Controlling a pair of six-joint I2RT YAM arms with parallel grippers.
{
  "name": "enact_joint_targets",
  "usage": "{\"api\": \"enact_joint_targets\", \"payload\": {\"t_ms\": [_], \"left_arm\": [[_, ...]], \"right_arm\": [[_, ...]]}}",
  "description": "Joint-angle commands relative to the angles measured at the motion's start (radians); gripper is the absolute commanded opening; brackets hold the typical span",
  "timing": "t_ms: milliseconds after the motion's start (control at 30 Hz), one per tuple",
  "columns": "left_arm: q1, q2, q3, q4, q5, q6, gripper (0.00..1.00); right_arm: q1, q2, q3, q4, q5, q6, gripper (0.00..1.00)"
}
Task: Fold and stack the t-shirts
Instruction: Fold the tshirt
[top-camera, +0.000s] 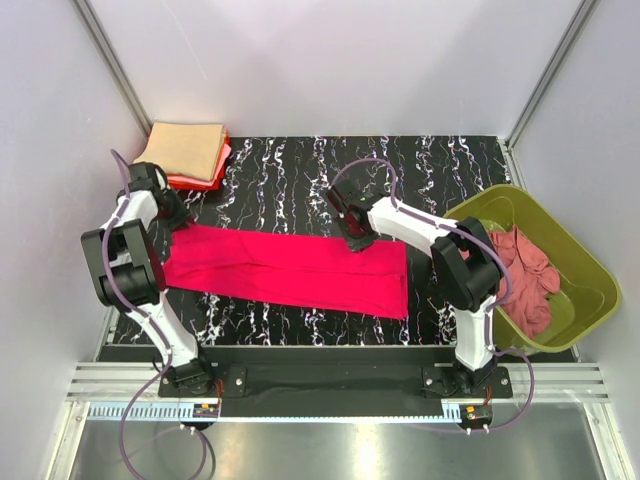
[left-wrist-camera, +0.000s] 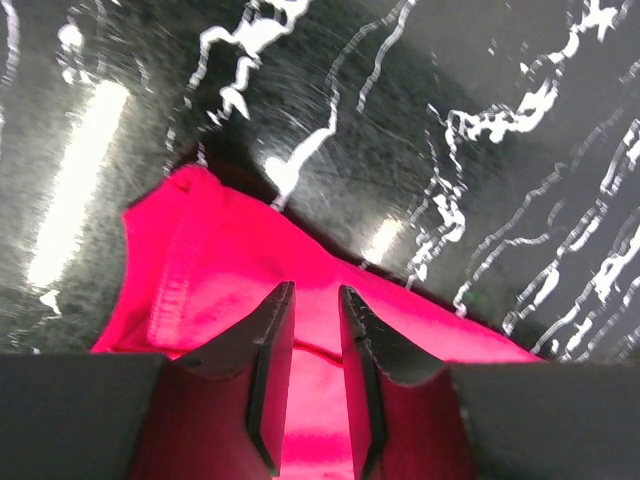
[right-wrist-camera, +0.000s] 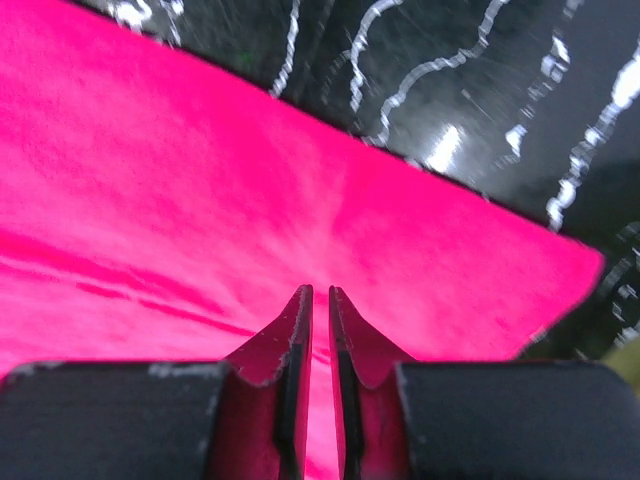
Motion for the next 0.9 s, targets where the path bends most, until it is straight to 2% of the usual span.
{"api": "enact_joint_targets", "payload": {"t_ms": [0,133,400,700,867], "left_arm": [[0.0,0.01,0.032,0.066,-0.085,0.012,0.28],[0.001,0.041,0.043,0.089,-0.121,0.016,0.28],[0.0,0.116,0.08,0.098,-0.128,-0.004,0.27],[0.001,0.027,0.097,0.06,-0.124,0.013,0.35],[0.001,-0.07,0.123,-0.006,-0.133,0.021,0.41]], "right_arm": [[-0.016,0.061,-0.012,0.076,-0.043,0.031,0.18],[-0.065,0.108,-0.047,0.088,-0.024,0.052,0.17],[-0.111,0.095,-0.098,0.119,-0.003,0.04,0.17],[-0.114,0.11,-0.078,0.116,0.029,0.028,0.18],[-0.112,0.069,0.021,0.062,0.02,0.028,0.2]]}}
